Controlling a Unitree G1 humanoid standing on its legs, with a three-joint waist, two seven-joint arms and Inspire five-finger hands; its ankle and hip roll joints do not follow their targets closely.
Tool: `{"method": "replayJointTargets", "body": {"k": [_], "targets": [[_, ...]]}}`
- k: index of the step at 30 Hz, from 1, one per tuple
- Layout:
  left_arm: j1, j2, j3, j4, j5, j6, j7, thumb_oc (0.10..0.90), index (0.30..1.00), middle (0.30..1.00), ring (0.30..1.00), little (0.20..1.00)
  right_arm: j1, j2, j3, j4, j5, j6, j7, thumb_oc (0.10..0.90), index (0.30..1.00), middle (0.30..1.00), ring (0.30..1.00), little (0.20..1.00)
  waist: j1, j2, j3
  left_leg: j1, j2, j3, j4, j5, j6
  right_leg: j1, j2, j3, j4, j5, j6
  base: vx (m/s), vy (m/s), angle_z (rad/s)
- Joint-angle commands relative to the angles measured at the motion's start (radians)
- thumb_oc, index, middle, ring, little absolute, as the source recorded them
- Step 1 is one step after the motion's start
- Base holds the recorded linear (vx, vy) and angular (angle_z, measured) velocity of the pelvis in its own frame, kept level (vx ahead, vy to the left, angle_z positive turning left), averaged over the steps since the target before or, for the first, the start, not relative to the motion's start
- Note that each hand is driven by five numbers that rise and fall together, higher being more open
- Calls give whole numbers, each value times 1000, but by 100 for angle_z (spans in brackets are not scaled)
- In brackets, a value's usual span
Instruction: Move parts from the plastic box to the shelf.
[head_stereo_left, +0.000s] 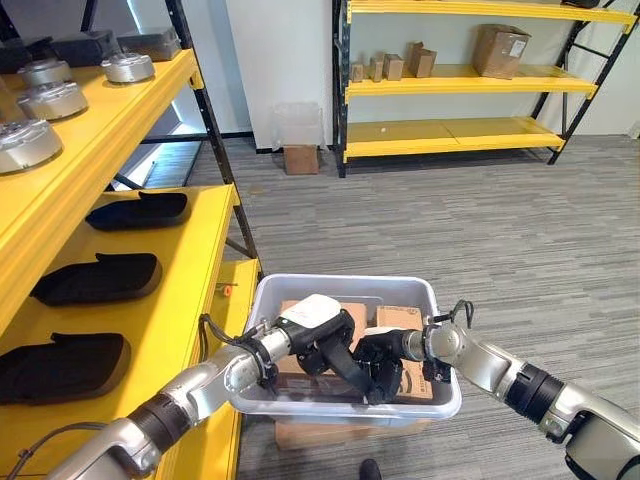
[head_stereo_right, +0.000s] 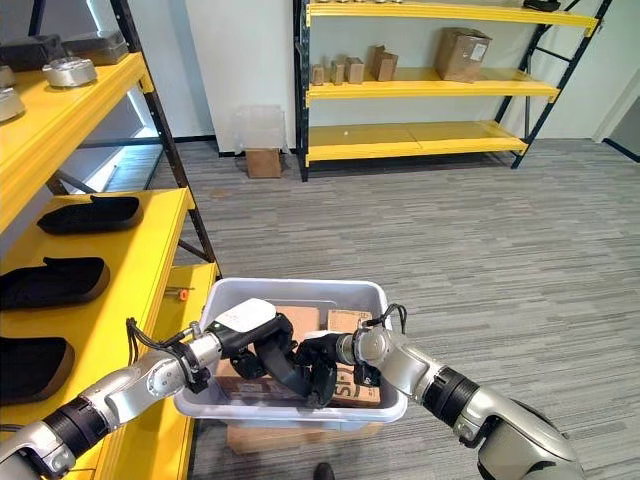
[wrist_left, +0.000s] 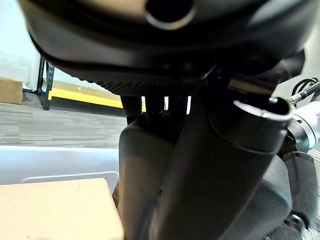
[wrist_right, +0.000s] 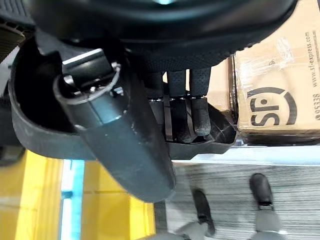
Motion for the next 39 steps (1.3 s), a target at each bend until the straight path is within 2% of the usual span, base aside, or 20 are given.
{"method": "replayJointTargets", "body": {"k": [1,7,10,15,16,18,19,21,24,27,30,31,32,33,34,35,36,37,38,39], "targets": [[-74,-225,-66,-57,-147,-187,62,400,300,300,300,300,-131,239,-188,-32,229,-111,-147,900,1000,1000,1000,1000,11,0,-17,14,42,-26,-5,-89,-11,58,-88,-33,13,-92,111,0,0,0],[-33,-201,-15,-56,-133,-173,65,400,300,300,300,300,-125,245,-277,-70,334,-124,-233,900,1000,1000,1000,1000,24,4,-22,18,36,-42,-5,-89,-10,63,-90,-33,9,-91,111,0,0,0],[-5,-174,15,-57,-119,-186,76,400,300,300,300,300,-107,216,-337,-110,386,-127,-268,900,1000,1000,1000,1000,28,5,-21,17,34,-49,-5,-89,-10,63,-91,-32,9,-90,112,0,0,0],[55,-118,89,-77,-123,-204,78,400,300,300,300,300,-64,154,-472,-180,453,-184,-375,900,1000,1000,1000,1000,28,7,-16,19,33,-55,-5,-91,-8,64,-91,-24,5,-89,111,-8,-1,9],[77,-98,116,-80,-124,-219,81,400,300,300,300,300,-49,122,-533,-241,473,-158,-402,900,1000,1000,1000,1000,23,6,-15,21,34,-51,-5,-92,-8,62,-91,-20,5,-87,112,-6,-2,5],[94,-89,132,-79,-119,-227,91,400,300,300,300,300,-44,99,-575,-286,500,-142,-440,900,1000,1000,1000,1000,20,5,-14,22,35,-48,-5,-93,-8,62,-91,-17,6,-86,113,-1,-1,2],[127,-67,171,-80,-126,-250,91,400,300,300,300,300,-28,47,-652,-356,532,-82,-444,900,1000,1000,1000,1000,11,3,-14,24,35,-42,-5,-96,-8,59,-90,-9,6,-85,114,0,0,0],[151,-56,198,-80,-123,-263,95,400,300,300,300,300,-9,1,-700,-392,543,-67,-464,900,1000,1000,1000,1000,2,1,-15,28,36,-36,-5,-99,-9,59,-90,-4,5,-84,116,0,0,0],[203,-39,252,-96,-116,-275,108,400,300,300,300,300,69,-89,-802,-453,586,-69,-433,900,1000,1000,1000,1000,-20,-4,-17,28,39,-19,-5,-101,-10,51,-87,10,5,-78,118,-1,-9,-2],[228,-32,286,-118,-105,-255,121,400,300,300,300,300,170,-148,-901,-507,612,-69,-397,900,1000,1000,1000,1000,-45,-8,-15,28,42,-4,-5,-104,-9,43,-87,25,5,-74,122,-11,-14,-10],[246,-26,306,-127,-95,-240,149,400,300,300,300,300,237,-168,-944,-531,661,-122,-385,900,1000,1000,1000,1000,-63,-8,-16,29,44,9,-5,-102,-10,38,-87,38,5,-70,123,-5,-21,-20],[246,-24,313,-130,-80,-236,172,400,300,300,300,300,272,-167,-969,-551,673,-184,-420,900,1000,1000,1000,1000,-70,-8,-16,28,46,14,-5,-101,-10,34,-86,43,5,-68,124,0,-36,-26],[246,-21,314,-134,-79,-232,179,400,300,300,300,300,281,-164,-977,-556,669,-217,-436,900,1000,1000,1000,1000,-72,-7,-16,29,47,15,-5,-100,-10,34,-86,44,5,-67,124,8,-39,-24],[245,-18,317,-140,-79,-226,195,400,300,300,300,300,294,-157,-991,-563,672,-295,-469,900,1000,1000,1000,1000,-76,-6,-15,29,47,17,-5,-100,-9,33,-85,47,5,-66,123,19,-40,-16],[248,-22,333,-154,-78,-215,217,400,300,300,300,300,317,-116,-1032,-588,639,-405,-553,900,1000,1000,1000,1000,-78,1,-15,28,47,17,-5,-102,-9,30,-83,51,5,-67,124,18,-36,-16],[248,-22,335,-156,-78,-214,220,400,300,300,300,300,321,-108,-1038,-595,631,-421,-568,900,1000,1000,1000,1000,-77,1,-15,28,47,17,-5,-102,-9,29,-83,52,5,-67,125,30,-43,-16],[245,-34,356,-187,-79,-192,238,400,300,300,300,300,342,-48,-1072,-623,581,-455,-636,900,1000,1000,1000,1000,-77,12,-12,29,45,13,-5,-106,-6,27,-82,57,5,-69,123,43,-51,-14],[253,-41,384,-237,-78,-166,273,400,300,300,300,300,380,13,-1089,-640,429,-520,-796,900,1000,1000,1000,1000,-73,23,-8,32,44,9,-5,-108,-3,29,-82,59,5,-73,120,43,-54,-6],[255,-41,388,-247,-77,-162,279,400,300,300,300,300,385,20,-1089,-643,405,-523,-821,900,1000,1000,1000,1000,-72,24,-7,32,44,9,-5,-109,-3,29,-82,59,5,-73,120,36,-71,-2],[265,-45,424,-307,-75,-137,299,400,300,300,300,300,416,56,-1089,-634,303,-561,-901,900,1000,1000,1000,1000,-66,35,-3,31,43,4,-5,-109,-1,30,-81,58,5,-78,116,14,-52,1]]}}
